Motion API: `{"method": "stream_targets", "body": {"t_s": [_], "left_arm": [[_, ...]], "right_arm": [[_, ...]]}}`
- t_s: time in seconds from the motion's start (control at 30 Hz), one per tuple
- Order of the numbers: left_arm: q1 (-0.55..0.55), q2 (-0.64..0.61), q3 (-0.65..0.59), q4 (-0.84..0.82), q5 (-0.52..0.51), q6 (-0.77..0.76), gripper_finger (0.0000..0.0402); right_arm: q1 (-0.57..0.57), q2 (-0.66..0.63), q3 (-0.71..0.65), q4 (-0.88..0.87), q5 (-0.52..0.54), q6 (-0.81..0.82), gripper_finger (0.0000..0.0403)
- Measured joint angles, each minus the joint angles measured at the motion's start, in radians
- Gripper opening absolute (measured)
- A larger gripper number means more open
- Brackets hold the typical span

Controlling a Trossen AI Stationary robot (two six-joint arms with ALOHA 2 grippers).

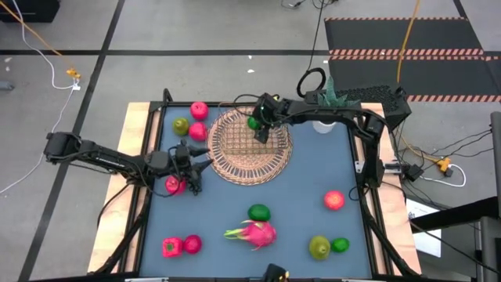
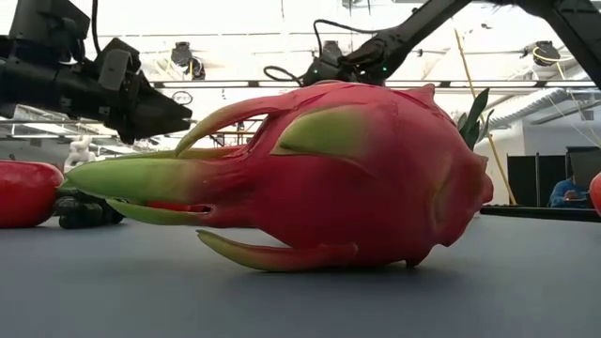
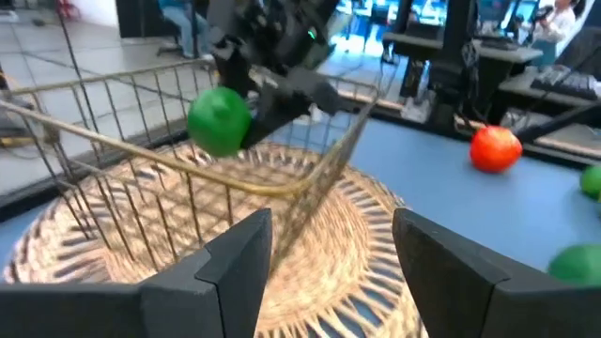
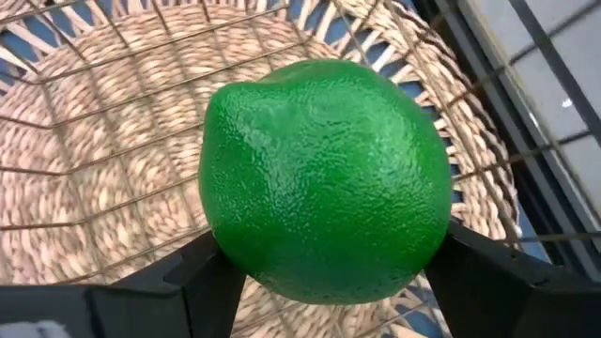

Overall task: Build produce basket
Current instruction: Put the lime into the gold wire basket, then put the apple into the gold wire basket

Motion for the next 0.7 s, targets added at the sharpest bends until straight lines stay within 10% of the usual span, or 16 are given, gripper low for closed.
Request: {"method": "stream_targets", "body": {"t_s": [0.37,0.7], "left_arm": [[-0.059,0.063,0.022,-0.051,-0.004,0.122,0.0225],[-0.093,0.203,0.025,0.187,0.057,0.182,0.0225]], "right_arm": [[0.010,-0.029,-0.037,0.013,-0.019,0.005,0.0345],[0.135,-0.336,-0.167,-0.013,0.152,0.058,0.0349]]}}
